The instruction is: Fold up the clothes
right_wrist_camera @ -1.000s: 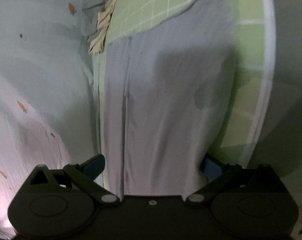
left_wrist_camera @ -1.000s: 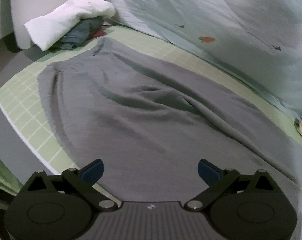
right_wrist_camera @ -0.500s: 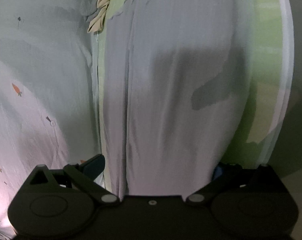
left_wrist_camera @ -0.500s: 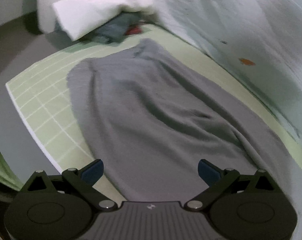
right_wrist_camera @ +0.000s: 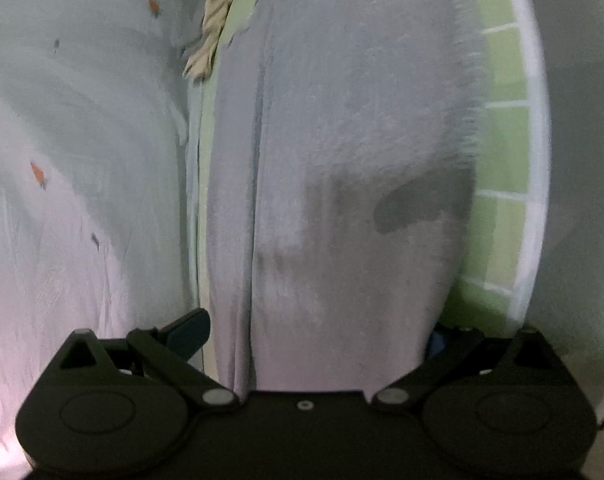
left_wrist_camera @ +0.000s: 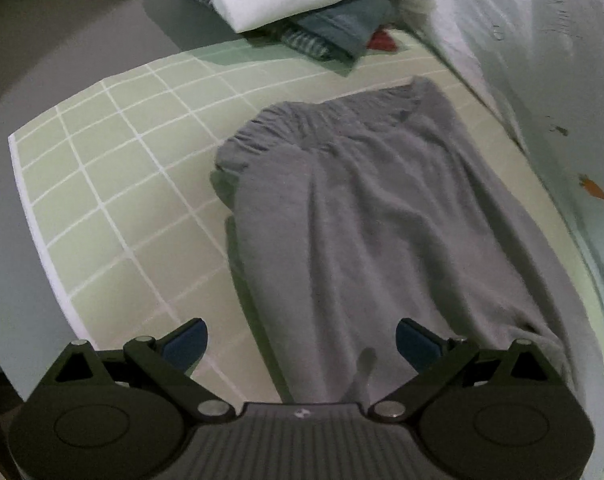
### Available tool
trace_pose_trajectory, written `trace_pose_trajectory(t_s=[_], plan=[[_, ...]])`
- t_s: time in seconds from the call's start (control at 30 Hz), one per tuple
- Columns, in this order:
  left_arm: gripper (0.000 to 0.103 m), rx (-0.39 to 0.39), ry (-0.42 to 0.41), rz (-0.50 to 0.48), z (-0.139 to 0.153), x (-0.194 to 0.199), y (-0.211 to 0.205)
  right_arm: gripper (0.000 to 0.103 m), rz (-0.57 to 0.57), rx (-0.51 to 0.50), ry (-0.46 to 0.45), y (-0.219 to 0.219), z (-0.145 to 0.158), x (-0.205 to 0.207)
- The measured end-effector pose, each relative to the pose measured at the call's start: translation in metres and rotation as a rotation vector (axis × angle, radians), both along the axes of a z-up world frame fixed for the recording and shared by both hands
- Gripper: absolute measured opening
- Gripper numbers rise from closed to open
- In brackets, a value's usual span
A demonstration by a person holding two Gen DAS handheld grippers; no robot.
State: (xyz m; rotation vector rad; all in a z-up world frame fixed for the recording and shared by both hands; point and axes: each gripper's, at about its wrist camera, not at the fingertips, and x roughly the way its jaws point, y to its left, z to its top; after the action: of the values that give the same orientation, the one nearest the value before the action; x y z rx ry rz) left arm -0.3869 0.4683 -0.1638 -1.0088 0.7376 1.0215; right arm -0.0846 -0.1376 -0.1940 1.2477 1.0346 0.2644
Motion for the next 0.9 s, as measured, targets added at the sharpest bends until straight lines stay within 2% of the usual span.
trace_pose_trajectory(t_s=[0.13,0.23,0.33,0.4,0.43,0.47,0.5,0.53,0.57,0.6,0.63,0.67,0.83,0.9], plan=[[0.096,0.022,0.0,0.008,0.001,0.001,0.01,0.103,-0.118,0.026,0.006,-0.012,-0.004,0.003],[0.086,0.035,0.022,0.032,0.001,0.001,0.012,0.103,-0.198,-0.001,-0.024,-0.032,-0.003,0.015],[0.07,0.063,0.048,0.057,0.001,0.001,0.011,0.103,-0.251,-0.039,-0.049,-0.056,-0.001,0.035],[0.052,0.083,0.062,0.074,0.001,0.001,0.011,0.102,-0.275,-0.067,-0.058,-0.072,0.001,0.05],[0.048,0.09,0.067,0.084,0.001,0.0,0.011,0.098,-0.286,-0.091,-0.058,-0.079,0.003,0.058],[0.031,0.088,0.068,0.098,0.001,-0.001,0.013,0.087,-0.294,-0.128,-0.047,-0.085,0.006,0.065],[0.009,0.086,0.069,0.112,0.001,-0.002,0.016,0.078,-0.303,-0.173,-0.032,-0.09,0.009,0.072],[0.004,0.083,0.069,0.126,0.001,-0.003,0.018,0.057,-0.315,-0.245,-0.005,-0.092,0.014,0.079],[0.003,0.075,0.043,0.148,0.002,-0.005,0.019,0.043,-0.315,-0.303,0.007,-0.095,0.02,0.085],[0.001,0.066,0.013,0.171,0.004,-0.008,0.02,0.034,-0.303,-0.323,-0.01,-0.098,0.024,0.09],[0.001,0.08,0.008,0.18,0.01,-0.008,0.02,0.012,-0.289,-0.331,-0.036,-0.101,0.03,0.093],[0.001,0.096,0.005,0.188,0.015,-0.007,0.02,0.003,-0.276,-0.348,-0.06,-0.101,0.037,0.095],[0.0,0.18,-0.022,0.234,0.061,-0.006,0.016,0.001,-0.239,-0.437,-0.196,-0.103,0.083,0.098],[0.0,0.212,-0.032,0.242,0.084,-0.007,0.014,0.001,-0.254,-0.425,-0.246,-0.11,0.105,0.095]])
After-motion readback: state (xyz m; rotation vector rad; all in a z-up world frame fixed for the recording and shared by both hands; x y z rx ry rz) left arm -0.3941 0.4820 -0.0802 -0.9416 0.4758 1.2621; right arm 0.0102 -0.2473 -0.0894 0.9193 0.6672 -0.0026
